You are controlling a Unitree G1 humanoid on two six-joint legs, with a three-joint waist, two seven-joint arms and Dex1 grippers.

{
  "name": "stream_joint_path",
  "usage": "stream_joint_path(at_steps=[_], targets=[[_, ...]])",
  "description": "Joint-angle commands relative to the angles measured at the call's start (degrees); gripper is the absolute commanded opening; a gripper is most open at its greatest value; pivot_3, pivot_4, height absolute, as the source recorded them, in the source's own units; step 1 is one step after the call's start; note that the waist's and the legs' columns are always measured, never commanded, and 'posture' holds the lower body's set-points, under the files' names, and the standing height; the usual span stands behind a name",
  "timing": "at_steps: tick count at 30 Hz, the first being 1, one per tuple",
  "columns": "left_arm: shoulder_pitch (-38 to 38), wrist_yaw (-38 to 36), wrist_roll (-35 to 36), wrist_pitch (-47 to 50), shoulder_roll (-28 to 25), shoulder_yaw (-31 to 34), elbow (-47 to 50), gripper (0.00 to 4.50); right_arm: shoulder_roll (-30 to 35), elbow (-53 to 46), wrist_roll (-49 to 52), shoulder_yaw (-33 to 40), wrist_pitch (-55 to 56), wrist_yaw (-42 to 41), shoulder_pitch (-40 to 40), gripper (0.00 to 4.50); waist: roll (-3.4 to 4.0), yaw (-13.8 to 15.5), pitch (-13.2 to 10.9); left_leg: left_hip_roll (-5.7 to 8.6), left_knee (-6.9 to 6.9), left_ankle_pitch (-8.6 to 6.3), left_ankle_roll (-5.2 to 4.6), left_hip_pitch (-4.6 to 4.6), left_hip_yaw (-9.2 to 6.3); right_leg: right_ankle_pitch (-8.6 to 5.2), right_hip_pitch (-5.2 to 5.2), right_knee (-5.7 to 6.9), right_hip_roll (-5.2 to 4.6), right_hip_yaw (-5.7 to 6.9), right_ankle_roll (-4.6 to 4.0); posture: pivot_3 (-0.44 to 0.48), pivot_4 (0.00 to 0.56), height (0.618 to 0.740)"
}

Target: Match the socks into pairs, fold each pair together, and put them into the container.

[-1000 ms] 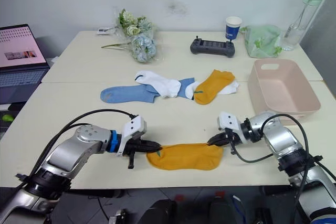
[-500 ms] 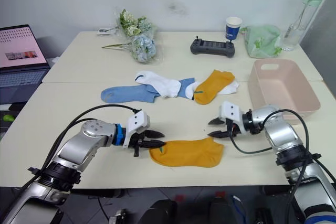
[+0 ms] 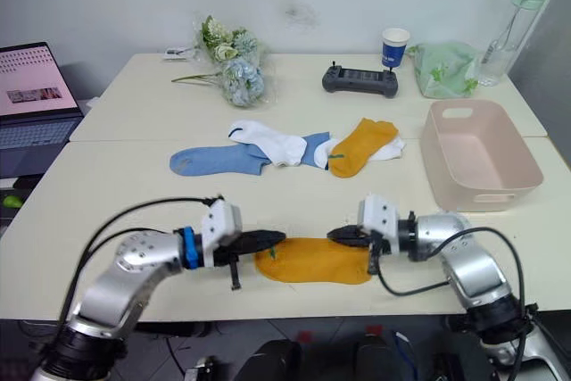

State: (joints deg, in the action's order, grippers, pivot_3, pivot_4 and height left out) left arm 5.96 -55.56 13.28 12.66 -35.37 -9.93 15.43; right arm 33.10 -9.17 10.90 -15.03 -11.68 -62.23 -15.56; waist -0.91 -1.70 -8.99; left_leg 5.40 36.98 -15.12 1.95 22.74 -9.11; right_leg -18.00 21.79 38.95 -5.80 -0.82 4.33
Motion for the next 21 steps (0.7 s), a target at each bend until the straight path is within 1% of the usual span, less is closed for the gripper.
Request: stream_joint_path(at_steps=[1,4,9,12,15,17,21], targets=[[-3.31,1.21,-4.67,-5.58,-0.94,-1.52,-2.47,0.03,1.4,3.07,-3.8,-0.67,4.94,1.25,2.3,0.0,0.0,0.0,0.0,0.0,0.0,0.0,0.0,0.01,0.0,0.0,0.03,0.0,0.0,0.01,0.0,0.0,0.15,0.74],[-6.12,1.68,-6.4,-8.24,-1.88,-1.12,-5.05,0.03,3.02,5.39,-5.29,-0.36,7.71,1.12,4.18,0.0,0.01,0.0,0.02,-0.01,-0.01,0.0,0.0,-0.01,0.0,0.0,0.02,0.01,0.02,0.0,0.0,0.0,0.15,0.74],[-8.67,1.75,-5.5,-10.02,-3.14,0.98,-5.83,0.03,6.56,6.2,-4.85,1.72,9.8,0.32,6.24,0.0,0.0,0.08,0.07,-0.01,-0.08,-0.1,-0.15,-0.42,-0.03,-0.02,-0.45,-0.11,0.02,0.03,0.02,0.0,0.15,0.74],[-9.91,1.06,-4.11,-10.2,-4.46,2.69,-4.55,0.03,8.43,5.76,-3.25,3.89,9.72,-0.21,7.09,0.0,0.0,0.07,0.07,-0.02,-0.08,-0.1,-0.15,-0.44,-0.03,-0.02,-0.45,-0.1,0.03,0.02,0.02,0.0,0.15,0.74],[-11.74,-0.02,-2.3,-10.07,-5.84,4.45,-3.17,0.03,9.57,3.29,0.19,6.16,7.57,-1.26,7.4,0.0,0.0,0.05,0.07,-0.02,-0.08,-0.1,-0.15,-0.44,-0.02,-0.02,-0.45,-0.1,0.03,0.01,0.02,0.0,0.15,0.74],[-12.64,-0.58,0.09,-8.69,-6.07,5.57,-1.69,0.03,9.7,1.5,2.89,7.74,5.71,-1.65,7.23,0.0,0.01,0.02,0.06,-0.03,-0.08,-0.1,-0.16,-0.44,-0.02,-0.02,-0.44,-0.09,0.03,0.01,0.02,0.0,0.15,0.74],[-11.78,0.66,7.36,-0.2,-5.51,9.15,3.05,0.03,8.93,-1.02,8.13,11.9,-0.75,0.3,4.46,0.0,0.02,0.0,0.02,-0.03,-0.08,-0.11,-0.18,-0.39,-0.03,-0.02,-0.41,-0.08,0.03,0.01,0.02,0.0,0.15,0.74]])
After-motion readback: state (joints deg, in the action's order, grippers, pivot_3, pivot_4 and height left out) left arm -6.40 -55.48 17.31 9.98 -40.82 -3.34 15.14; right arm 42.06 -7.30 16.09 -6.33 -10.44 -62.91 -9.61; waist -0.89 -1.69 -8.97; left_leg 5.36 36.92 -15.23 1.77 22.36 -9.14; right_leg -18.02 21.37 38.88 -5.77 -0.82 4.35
